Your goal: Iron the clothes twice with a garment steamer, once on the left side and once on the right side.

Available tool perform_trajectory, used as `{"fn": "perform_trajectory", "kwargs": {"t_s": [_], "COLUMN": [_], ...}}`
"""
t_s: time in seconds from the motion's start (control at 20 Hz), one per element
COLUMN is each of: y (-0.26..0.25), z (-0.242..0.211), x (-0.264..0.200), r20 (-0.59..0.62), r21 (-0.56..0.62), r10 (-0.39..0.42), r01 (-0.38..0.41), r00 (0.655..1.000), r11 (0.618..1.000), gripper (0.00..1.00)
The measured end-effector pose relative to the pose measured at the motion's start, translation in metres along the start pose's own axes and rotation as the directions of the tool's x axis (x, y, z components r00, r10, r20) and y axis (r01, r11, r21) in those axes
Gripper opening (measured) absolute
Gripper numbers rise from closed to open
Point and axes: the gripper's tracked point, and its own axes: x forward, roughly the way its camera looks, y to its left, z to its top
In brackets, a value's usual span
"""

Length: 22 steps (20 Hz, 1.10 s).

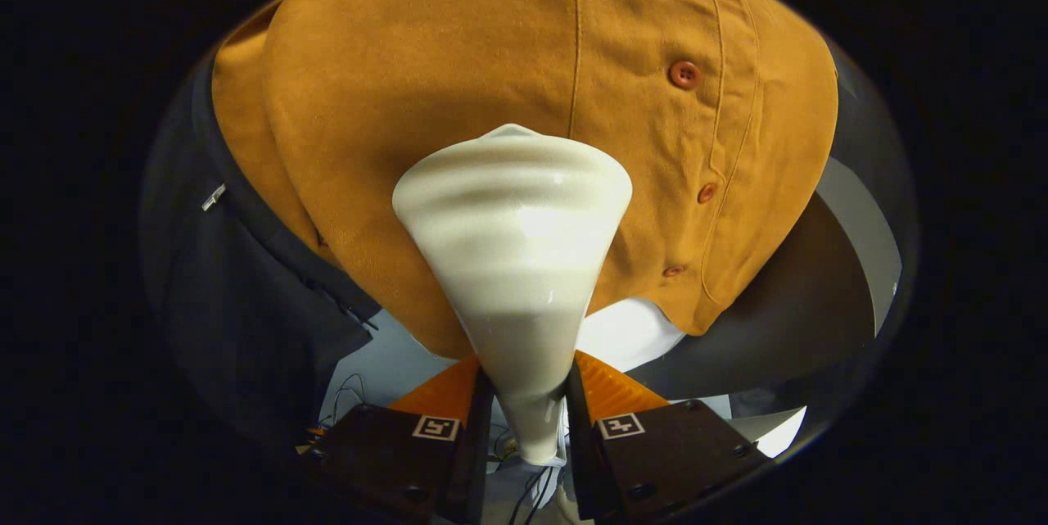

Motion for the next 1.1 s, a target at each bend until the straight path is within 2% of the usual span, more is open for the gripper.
{"fn": "perform_trajectory", "kwargs": {"t_s": [0.15,0.4,0.7,0.9,1.1], "y": [-0.001,-0.01,-0.038,-0.048,-0.056], "z": [0.0,0.02,0.044,0.058,0.073], "x": [-0.006,-0.012,-0.037,-0.06,-0.089], "r20": [0.002,0.126,0.247,0.353,0.492], "r21": [0.014,-0.003,0.033,0.039,0.038], "r10": [0.002,-0.006,-0.051,-0.051,-0.045], "r01": [-0.002,0.006,0.044,0.04,0.03], "r00": [1.0,0.992,0.968,0.934,0.869], "r11": [1.0,1.0,0.998,0.998,0.999], "gripper": [0.46,0.46,0.46,0.46,0.46]}}
